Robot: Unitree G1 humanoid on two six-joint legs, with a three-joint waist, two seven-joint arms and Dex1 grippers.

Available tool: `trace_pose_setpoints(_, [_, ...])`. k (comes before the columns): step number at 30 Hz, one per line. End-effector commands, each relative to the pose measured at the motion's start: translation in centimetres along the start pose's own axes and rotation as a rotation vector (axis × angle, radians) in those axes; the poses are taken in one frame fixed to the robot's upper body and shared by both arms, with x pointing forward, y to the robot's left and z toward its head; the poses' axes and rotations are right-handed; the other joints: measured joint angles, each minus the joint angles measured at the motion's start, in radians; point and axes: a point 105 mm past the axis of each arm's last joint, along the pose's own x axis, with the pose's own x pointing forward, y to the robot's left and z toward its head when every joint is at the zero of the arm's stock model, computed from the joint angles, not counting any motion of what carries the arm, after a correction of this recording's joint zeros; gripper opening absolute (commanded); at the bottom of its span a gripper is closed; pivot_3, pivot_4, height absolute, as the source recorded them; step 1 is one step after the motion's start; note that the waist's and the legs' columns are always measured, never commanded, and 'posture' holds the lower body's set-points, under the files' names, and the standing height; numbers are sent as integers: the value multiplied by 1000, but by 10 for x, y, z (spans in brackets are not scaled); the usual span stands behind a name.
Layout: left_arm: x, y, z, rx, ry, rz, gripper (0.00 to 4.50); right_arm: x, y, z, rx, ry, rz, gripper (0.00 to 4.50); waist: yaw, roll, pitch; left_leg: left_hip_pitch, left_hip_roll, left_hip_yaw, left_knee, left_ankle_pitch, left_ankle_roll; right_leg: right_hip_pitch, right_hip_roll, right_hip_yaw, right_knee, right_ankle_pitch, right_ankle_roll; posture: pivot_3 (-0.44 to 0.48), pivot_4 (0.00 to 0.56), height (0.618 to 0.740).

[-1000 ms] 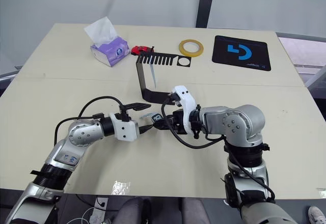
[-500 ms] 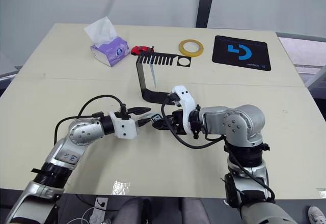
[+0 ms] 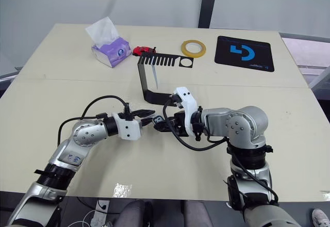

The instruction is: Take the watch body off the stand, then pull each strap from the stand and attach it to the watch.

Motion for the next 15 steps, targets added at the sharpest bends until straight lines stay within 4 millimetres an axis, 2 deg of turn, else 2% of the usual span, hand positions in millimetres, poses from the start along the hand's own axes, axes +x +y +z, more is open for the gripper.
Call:
trace_pose_setpoints(1, [0,9,10,36,-34,27,60,-3,7,8,-25,-27,24,1523,0,0,0,0,0,0,0,0,0,0,0,0,0,0,0,0,150,738])
trace_pose_setpoints(15, [-4,17,8,63,-51,54,60,-2,6,8,-60,-17,-13,1523,0,0,0,0,0,0,0,0,0,0,0,0,0,0,0,0,150,738])
